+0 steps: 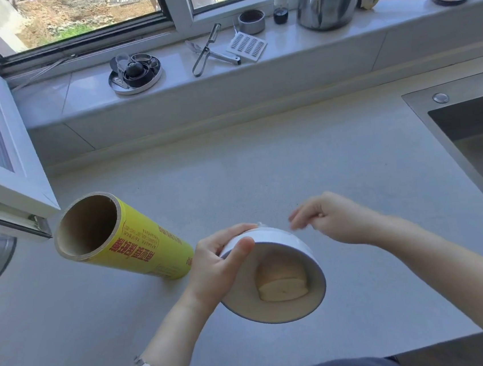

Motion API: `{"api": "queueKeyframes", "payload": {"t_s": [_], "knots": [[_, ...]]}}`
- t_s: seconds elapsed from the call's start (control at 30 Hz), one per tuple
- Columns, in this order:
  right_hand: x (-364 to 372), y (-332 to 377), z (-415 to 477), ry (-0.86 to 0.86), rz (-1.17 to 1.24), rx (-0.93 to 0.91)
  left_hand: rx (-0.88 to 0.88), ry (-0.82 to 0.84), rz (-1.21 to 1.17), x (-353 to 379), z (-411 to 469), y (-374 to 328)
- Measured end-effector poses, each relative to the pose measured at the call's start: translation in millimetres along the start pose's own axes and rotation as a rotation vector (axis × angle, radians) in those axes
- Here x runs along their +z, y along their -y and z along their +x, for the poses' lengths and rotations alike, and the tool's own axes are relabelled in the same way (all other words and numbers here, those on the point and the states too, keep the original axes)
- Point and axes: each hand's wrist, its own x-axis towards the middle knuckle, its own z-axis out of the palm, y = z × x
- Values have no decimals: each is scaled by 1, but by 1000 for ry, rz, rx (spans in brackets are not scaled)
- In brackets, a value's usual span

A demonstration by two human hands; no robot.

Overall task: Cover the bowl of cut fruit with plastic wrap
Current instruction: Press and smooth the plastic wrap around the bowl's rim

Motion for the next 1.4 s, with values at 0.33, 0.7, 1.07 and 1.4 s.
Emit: {"api": "queueKeyframes", "payload": {"t_s": [0.33, 0.7, 1.07, 1.4], "knots": [[23, 29, -26, 106, 323, -198, 21, 50, 25, -1, 1, -5], [32, 3, -26, 137, 667, 25, -1, -51, -40, -1, 1, -2], [39, 2, -32, 16, 545, -154, -34, -125, -136, -6, 10, -2], [8, 17, -23, -114, 447, 15, -68, -147, -107, -12, 13, 5]]}}
